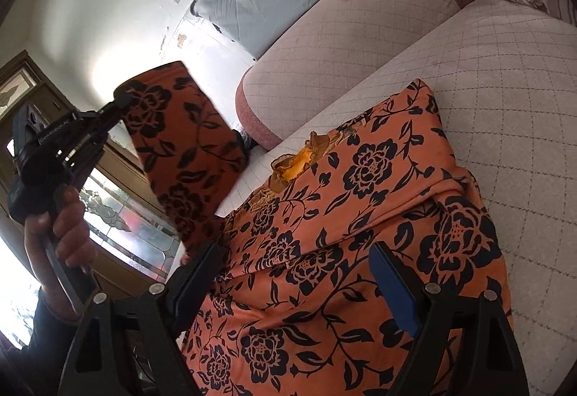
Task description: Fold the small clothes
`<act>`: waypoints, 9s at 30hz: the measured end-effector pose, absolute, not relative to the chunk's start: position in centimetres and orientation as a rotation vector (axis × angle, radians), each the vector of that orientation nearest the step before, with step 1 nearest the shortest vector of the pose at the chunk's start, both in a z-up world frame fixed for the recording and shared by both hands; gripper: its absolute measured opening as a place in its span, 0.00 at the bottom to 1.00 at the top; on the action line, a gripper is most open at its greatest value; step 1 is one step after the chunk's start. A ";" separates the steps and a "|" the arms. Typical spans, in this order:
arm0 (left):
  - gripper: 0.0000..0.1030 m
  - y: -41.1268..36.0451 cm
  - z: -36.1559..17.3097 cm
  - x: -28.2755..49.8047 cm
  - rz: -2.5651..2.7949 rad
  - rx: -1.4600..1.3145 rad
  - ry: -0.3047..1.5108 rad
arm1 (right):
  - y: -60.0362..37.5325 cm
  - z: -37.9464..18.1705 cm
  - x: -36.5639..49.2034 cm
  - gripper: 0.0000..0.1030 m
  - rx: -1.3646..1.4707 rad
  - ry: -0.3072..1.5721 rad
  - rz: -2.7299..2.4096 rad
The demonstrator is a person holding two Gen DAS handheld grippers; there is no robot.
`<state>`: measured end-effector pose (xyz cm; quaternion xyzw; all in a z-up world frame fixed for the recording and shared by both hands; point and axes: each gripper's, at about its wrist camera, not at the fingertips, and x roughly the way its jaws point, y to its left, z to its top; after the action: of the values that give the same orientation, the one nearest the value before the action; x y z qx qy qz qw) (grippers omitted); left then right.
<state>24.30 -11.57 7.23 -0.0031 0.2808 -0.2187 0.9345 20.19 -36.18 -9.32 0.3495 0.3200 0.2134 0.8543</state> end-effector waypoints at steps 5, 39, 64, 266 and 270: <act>0.48 -12.9 -1.1 25.7 -0.462 0.058 0.889 | -37.2 -10.0 20.5 0.84 0.797 0.683 0.420; 0.63 12.4 -11.1 21.3 0.017 -0.360 0.941 | -22.7 -9.9 36.1 0.29 -0.008 1.254 -0.263; 0.65 12.1 -12.1 21.9 0.020 -0.332 0.952 | -34.1 -8.9 24.8 0.06 0.660 0.937 -0.179; 0.06 13.2 -4.7 -3.7 -0.065 -0.298 0.955 | -44.4 -10.7 2.7 0.06 0.800 1.026 0.239; 0.06 13.8 -5.8 -2.5 -0.036 -0.303 0.998 | -45.0 -9.6 3.3 0.06 0.789 1.003 0.241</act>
<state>-2.54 13.80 -5.80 -0.1449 0.4768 -0.0172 0.8668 3.34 -45.04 -9.56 0.3674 0.4671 0.1121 0.7964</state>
